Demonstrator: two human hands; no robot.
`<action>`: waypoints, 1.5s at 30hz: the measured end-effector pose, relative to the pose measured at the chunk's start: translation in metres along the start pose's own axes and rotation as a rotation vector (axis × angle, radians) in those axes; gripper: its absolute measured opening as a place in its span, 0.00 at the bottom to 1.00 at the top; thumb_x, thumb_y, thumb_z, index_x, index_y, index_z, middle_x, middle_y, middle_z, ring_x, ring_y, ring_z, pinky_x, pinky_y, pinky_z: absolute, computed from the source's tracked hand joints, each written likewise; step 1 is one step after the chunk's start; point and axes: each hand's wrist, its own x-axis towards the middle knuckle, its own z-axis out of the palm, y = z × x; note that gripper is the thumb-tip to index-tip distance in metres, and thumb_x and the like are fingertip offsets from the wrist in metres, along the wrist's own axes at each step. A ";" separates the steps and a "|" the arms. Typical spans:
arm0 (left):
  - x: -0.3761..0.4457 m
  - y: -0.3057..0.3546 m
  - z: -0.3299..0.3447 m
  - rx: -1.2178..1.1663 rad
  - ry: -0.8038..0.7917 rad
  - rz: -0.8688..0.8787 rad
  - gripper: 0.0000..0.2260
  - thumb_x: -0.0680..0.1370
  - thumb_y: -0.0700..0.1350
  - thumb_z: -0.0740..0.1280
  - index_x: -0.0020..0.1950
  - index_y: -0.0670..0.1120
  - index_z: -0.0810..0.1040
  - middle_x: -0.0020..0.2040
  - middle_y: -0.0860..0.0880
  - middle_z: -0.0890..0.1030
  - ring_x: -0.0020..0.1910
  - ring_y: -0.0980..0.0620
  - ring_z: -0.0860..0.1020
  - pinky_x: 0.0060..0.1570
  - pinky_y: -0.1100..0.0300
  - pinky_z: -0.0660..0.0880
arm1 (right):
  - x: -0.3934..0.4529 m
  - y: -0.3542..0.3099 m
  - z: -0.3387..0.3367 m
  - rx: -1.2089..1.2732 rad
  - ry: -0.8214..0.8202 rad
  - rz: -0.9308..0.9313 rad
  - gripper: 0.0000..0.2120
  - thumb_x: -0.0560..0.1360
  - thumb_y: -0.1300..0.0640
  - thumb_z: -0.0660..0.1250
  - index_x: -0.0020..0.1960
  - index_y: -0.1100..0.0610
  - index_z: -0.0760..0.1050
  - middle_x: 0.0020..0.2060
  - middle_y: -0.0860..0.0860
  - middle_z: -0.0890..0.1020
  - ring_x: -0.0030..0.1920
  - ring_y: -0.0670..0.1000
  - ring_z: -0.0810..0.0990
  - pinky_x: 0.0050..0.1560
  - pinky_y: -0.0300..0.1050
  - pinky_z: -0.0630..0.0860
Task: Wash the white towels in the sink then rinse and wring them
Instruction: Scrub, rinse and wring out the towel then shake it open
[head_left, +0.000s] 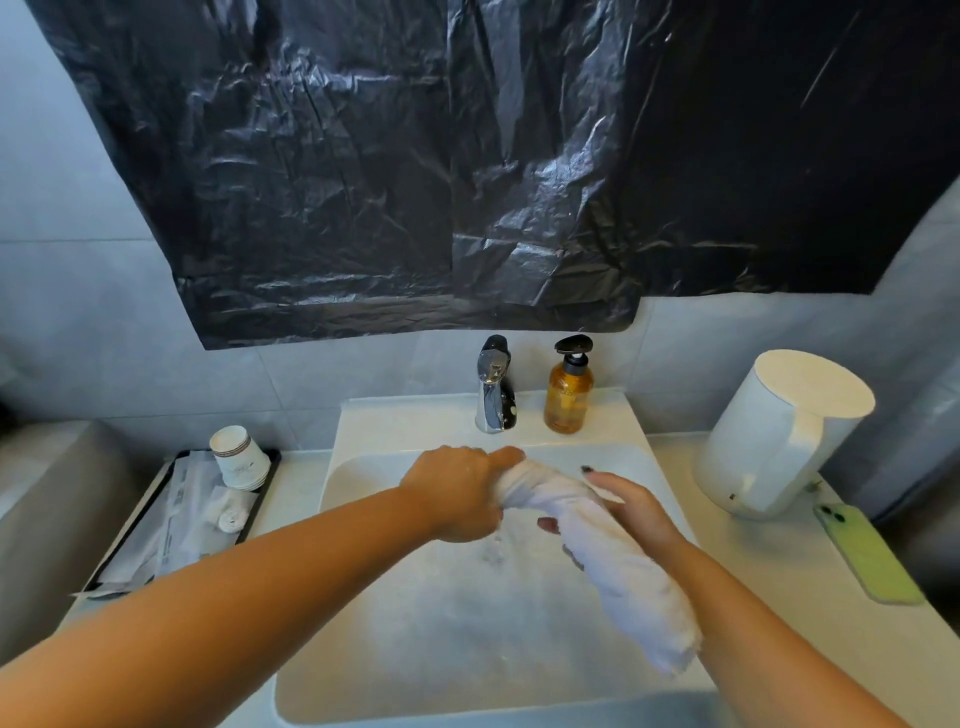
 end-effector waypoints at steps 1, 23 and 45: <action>-0.001 -0.003 -0.001 -0.111 -0.010 -0.063 0.29 0.74 0.53 0.68 0.74 0.60 0.62 0.62 0.48 0.79 0.56 0.42 0.78 0.53 0.53 0.75 | -0.005 0.001 -0.009 0.070 0.014 -0.013 0.28 0.68 0.46 0.71 0.61 0.63 0.75 0.51 0.63 0.79 0.43 0.61 0.81 0.40 0.46 0.75; -0.048 0.024 -0.112 -1.403 0.248 -0.364 0.02 0.75 0.39 0.67 0.44 0.44 0.76 0.34 0.45 0.77 0.30 0.49 0.73 0.24 0.63 0.68 | -0.025 0.079 0.026 -0.883 0.616 -0.972 0.31 0.70 0.57 0.77 0.66 0.45 0.65 0.71 0.50 0.63 0.68 0.53 0.67 0.66 0.52 0.72; -0.044 -0.026 -0.096 0.196 0.375 -0.061 0.21 0.71 0.53 0.68 0.63 0.58 0.71 0.52 0.54 0.81 0.47 0.47 0.79 0.40 0.59 0.70 | -0.094 -0.051 0.008 -0.394 -0.196 -0.182 0.17 0.82 0.50 0.48 0.64 0.47 0.71 0.39 0.67 0.81 0.26 0.58 0.76 0.24 0.41 0.69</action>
